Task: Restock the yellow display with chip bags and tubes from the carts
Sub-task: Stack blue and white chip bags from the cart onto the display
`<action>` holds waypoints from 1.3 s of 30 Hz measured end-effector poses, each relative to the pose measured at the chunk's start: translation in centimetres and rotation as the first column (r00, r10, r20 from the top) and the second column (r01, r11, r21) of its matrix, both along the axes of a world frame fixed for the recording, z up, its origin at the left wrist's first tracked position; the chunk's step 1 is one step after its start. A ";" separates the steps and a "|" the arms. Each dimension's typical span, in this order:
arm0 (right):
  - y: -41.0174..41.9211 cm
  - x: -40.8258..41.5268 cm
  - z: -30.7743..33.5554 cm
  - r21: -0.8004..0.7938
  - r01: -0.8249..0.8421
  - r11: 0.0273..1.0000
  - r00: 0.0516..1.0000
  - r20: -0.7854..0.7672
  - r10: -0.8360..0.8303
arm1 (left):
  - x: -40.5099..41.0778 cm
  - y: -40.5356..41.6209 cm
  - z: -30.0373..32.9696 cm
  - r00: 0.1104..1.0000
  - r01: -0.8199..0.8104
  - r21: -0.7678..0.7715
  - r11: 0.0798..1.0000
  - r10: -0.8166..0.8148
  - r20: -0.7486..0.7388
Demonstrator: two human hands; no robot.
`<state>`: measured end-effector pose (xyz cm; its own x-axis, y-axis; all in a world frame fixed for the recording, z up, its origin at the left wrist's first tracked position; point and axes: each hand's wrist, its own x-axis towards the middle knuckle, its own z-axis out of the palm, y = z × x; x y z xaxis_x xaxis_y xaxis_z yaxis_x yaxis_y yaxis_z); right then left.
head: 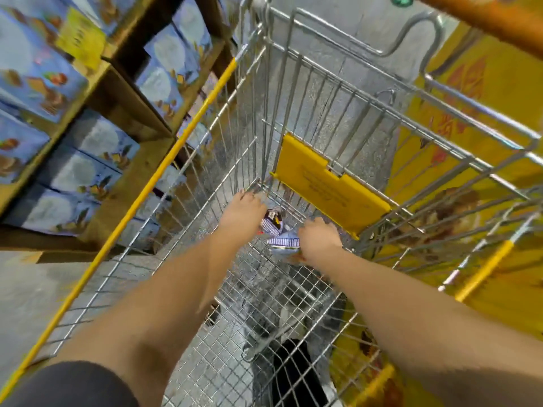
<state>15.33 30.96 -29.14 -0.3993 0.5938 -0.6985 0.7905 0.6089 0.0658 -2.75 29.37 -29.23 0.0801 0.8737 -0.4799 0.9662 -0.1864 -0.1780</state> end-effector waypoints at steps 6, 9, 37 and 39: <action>-1.1 0.4 7.4 -0.105 -0.137 0.985 0.976 -0.187 0.116 | -1.9 -6.6 7.5 0.801 -0.486 -0.065 0.871 0.474 0.365; -3.8 1.0 11.9 -0.072 -0.225 0.972 0.947 -0.251 0.200 | -2.5 -10.8 12.9 0.702 -0.565 -0.055 0.823 0.514 0.492; -33.4 32.2 49.7 0.223 0.238 0.945 0.741 -0.671 -0.029 | 23.2 -32.1 49.0 0.541 -0.310 0.388 0.868 -0.174 0.823; -34.9 37.0 49.5 0.233 0.307 0.923 0.759 -0.645 -0.089 | 28.1 -31.9 48.6 0.558 -0.229 0.408 0.884 -0.224 0.799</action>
